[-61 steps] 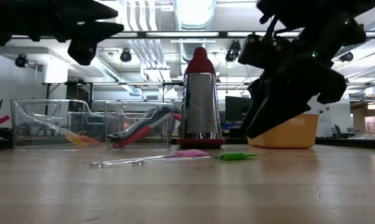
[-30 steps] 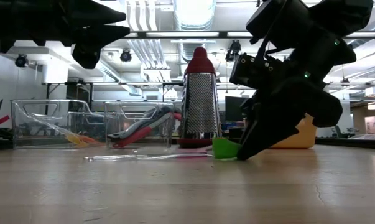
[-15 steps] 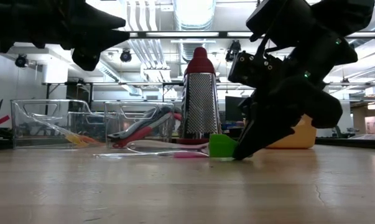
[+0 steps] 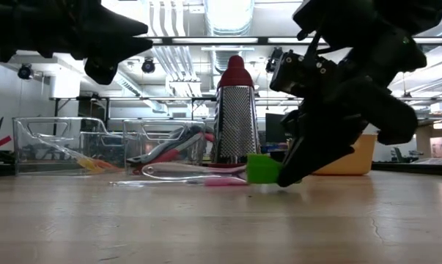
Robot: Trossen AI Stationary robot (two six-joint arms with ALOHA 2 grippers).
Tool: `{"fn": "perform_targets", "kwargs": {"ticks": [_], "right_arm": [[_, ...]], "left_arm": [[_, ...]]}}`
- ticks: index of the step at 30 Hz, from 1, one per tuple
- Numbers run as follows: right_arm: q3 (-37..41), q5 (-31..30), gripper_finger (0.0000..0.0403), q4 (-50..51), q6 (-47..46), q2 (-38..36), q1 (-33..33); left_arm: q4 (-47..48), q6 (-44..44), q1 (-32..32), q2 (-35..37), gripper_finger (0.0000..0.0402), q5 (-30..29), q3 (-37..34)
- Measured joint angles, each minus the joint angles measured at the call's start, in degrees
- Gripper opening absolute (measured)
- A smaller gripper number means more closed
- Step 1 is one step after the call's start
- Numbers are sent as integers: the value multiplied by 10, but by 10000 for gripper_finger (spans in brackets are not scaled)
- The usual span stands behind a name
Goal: Pick & Place Kitchen Items
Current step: Put the green spatula into the left transparent bin
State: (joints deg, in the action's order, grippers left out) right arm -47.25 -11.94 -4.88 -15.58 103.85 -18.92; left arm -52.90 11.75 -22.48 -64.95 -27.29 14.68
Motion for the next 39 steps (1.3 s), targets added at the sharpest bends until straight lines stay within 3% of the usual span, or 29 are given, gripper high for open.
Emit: {"fn": "perform_targets", "kwargs": {"ticks": [6, 23, 31, 39], "right_arm": [[-1, -13, 13, 2, -6, -2, 1], [-52, -62, 13, 11, 2, -17, -30], [-93, -120, 13, 94, -14, -17, -43], [-103, -123, 13, 106, -14, -17, -52]], "left_arm": [[21, -41, -2, 0, 151, 0, 0], [34, -21, -1, -65, 151, 2, 9], [35, -11, -1, -109, 151, 69, 46], [57, -21, -1, -153, 151, 68, 80]]}}
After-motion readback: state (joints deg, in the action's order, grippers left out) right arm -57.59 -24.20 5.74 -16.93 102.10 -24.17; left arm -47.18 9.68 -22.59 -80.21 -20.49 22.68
